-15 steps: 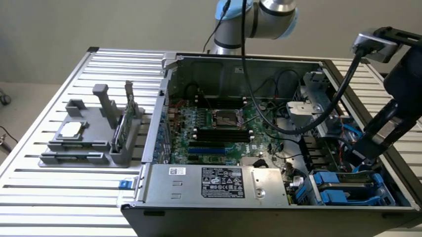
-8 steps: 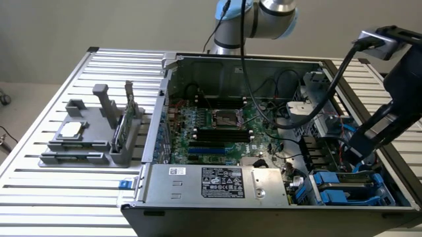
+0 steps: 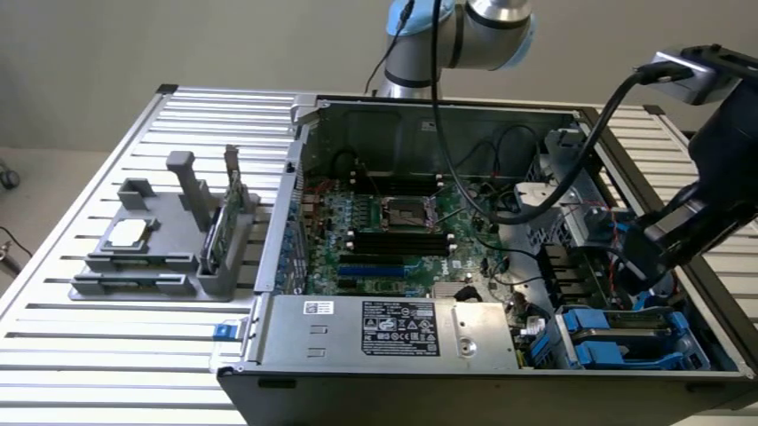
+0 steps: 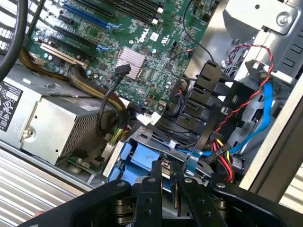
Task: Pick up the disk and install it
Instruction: 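Insert the first disk wire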
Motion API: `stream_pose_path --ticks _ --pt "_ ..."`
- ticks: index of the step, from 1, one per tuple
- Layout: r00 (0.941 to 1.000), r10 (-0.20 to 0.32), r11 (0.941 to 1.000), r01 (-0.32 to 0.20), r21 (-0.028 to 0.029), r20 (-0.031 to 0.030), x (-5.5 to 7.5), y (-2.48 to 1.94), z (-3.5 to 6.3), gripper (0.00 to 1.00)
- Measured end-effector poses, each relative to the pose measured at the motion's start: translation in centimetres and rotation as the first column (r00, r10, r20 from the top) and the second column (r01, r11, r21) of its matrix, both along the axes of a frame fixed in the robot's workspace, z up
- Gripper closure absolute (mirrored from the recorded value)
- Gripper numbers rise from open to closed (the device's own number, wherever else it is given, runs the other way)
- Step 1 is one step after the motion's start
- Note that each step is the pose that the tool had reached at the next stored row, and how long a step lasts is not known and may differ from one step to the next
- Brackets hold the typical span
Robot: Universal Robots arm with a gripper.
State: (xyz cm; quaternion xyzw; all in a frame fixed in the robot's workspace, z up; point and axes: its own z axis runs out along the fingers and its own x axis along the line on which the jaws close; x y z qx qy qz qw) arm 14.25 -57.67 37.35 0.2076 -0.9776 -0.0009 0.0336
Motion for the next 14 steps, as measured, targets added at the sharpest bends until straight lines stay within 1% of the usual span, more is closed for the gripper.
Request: stream_pose_path --ticks 3,6,10,14 --pt "0.9991 -0.042 0.9991 0.042 -0.0003 0.0000 0.00 0.00 0.00 0.78" --pt "0.9968 -0.080 0.9968 0.080 -0.0012 0.0004 0.00 0.00 0.00 0.78" --pt "0.9919 -0.127 0.9919 0.127 -0.0028 0.0024 0.01 0.00 0.00 0.78" --pt "0.9849 -0.173 0.9849 0.173 -0.0042 0.0050 0.00 0.00 0.00 0.78"
